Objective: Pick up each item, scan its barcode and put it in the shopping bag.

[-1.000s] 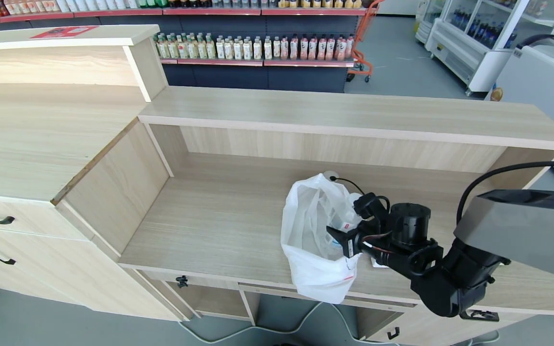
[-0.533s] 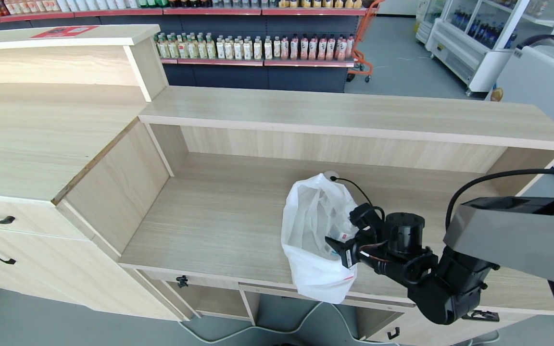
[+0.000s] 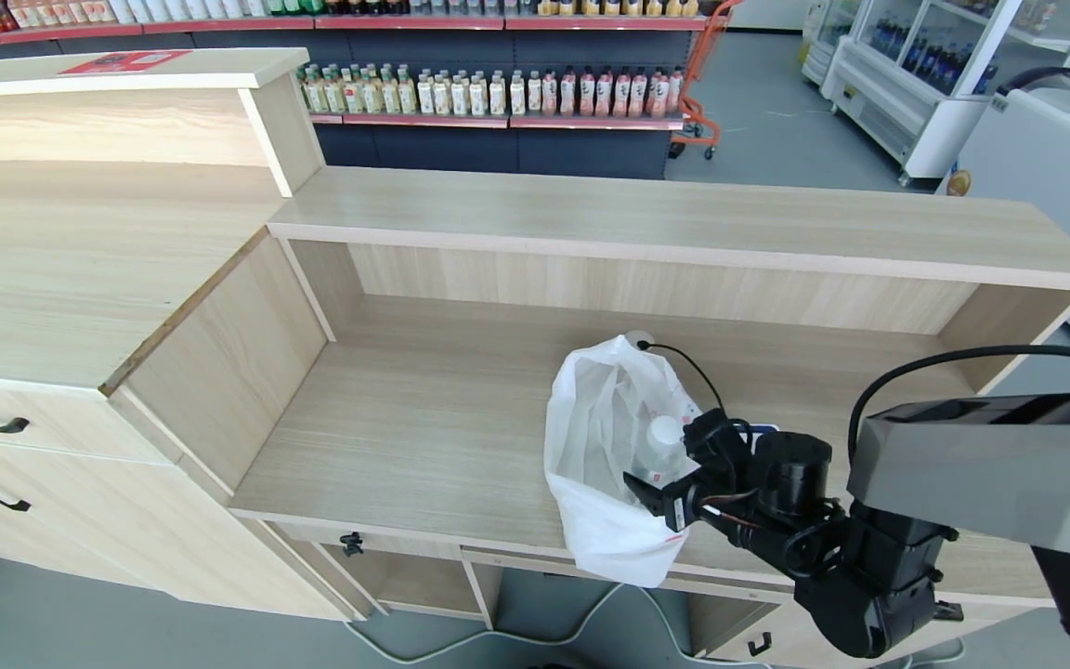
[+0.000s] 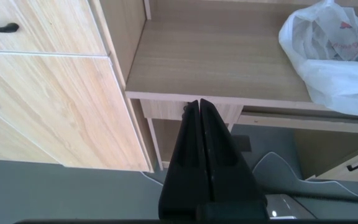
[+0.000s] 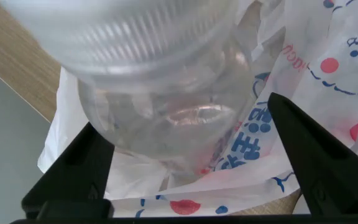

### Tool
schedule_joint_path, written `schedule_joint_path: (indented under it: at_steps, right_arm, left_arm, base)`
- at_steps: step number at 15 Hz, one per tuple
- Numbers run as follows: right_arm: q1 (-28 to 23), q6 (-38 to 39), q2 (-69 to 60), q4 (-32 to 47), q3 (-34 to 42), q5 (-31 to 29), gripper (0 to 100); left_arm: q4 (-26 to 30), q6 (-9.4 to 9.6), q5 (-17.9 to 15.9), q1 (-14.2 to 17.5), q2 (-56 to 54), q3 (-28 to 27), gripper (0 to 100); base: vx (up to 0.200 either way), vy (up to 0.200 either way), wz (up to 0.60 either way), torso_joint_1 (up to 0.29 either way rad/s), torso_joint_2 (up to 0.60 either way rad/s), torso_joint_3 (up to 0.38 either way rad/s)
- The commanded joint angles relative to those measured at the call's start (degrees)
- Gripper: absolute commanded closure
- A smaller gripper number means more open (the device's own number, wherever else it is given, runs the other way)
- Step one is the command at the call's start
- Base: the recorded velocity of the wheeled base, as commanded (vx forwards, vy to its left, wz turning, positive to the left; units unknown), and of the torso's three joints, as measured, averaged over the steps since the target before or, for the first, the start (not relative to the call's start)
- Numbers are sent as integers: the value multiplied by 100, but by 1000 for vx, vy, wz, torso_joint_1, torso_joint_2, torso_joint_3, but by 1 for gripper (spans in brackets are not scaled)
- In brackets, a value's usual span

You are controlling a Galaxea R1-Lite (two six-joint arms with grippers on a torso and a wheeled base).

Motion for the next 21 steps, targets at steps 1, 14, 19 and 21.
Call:
schedule_joint_path:
  at_steps: [1,14,19,21]
  right_arm:
    - [-1,3,114,-16,44,-6,0]
    - [-62,777,-2198,880,449,38,0]
    - [-317,1102,-4017,2058,1011,-419,0]
    - [-730,1023,-4492,2656,1275,-533,0]
  left_arm:
    - [0,1,1,3,-1,1,100]
    - [0,-7,1,3,-1,1,100]
    - [0,-7,1,3,-1,1,100]
    - [0,-7,10,3,-1,1,100]
  base:
    - [0,0,0,0,0,0]
    - [0,0,0,0,0,0]
    - [0,0,0,0,0,0]
    - [0,0,0,0,0,0]
